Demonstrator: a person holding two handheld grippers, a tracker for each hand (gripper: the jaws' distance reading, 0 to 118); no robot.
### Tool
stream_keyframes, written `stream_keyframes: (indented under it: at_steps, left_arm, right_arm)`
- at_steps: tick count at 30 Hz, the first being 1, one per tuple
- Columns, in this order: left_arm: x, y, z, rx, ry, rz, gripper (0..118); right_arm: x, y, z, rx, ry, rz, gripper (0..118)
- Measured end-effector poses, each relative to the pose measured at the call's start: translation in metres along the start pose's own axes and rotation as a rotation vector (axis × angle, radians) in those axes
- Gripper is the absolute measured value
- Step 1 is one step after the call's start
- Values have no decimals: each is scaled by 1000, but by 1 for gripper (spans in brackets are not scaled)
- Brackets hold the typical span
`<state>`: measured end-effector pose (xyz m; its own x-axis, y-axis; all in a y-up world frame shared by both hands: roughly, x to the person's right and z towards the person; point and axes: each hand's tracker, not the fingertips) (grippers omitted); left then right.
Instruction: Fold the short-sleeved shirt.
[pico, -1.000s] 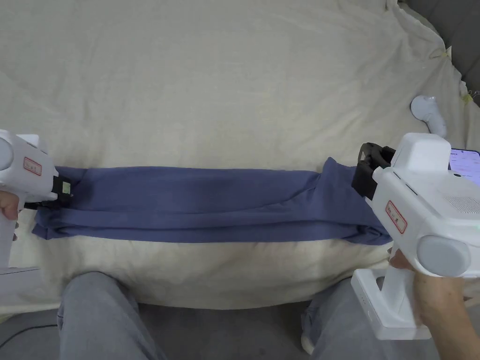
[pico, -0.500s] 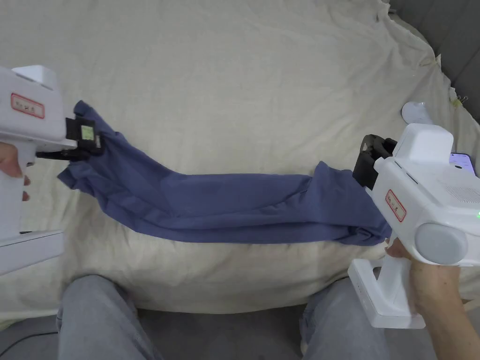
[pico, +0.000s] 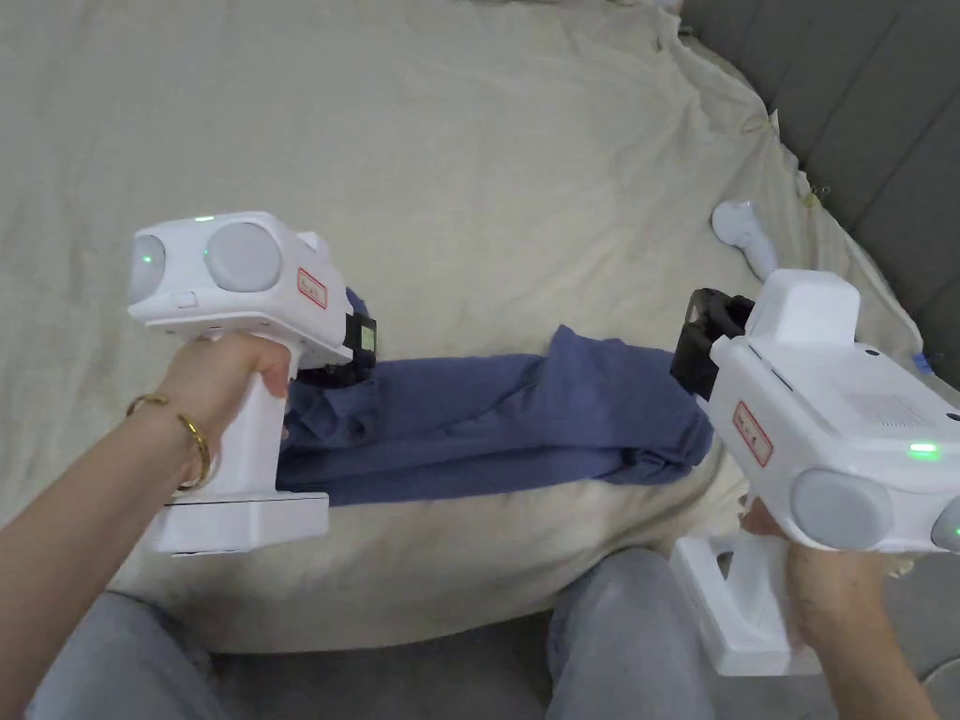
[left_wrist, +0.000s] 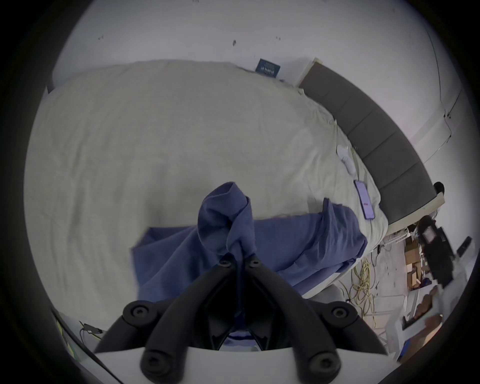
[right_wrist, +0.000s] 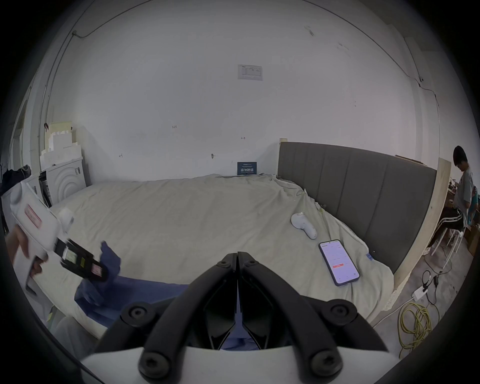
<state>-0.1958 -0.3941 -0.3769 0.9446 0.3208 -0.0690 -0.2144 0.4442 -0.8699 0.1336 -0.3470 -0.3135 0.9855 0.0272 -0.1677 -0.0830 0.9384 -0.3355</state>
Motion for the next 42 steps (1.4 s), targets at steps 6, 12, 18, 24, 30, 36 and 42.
stream_keyframes:
  at_steps: [6, 12, 18, 24, 30, 36, 42]
  left_arm:
    - [21, -14, -53, -53, 30, 25, 6]
    - [29, -16, -46, -39, -73, 17, 100]
    - [26, -2, -5, 53, -148, -63, 105]
    - [1, 3, 28, 216, -48, -34, 51]
    - [-16, -20, 23, 272, 30, -22, 0]
    - [-1, -51, -13, 286, 106, -60, 0]
    - [22, -70, -58, 221, 141, -95, 0]
  right_arm:
    - [9, -4, 1, -13, -23, -12, 0]
    - [17, -9, 1, -21, -33, -28, 0]
    - [12, -5, 5, -14, -30, -43, 0]
    - [8, -1, 7, -4, -16, -38, 0]
    - [4, 0, 8, -7, -17, -35, 0]
    - [5, -2, 10, -15, -21, -46, 0]
    - [12, -8, 13, -30, -25, -52, 0]
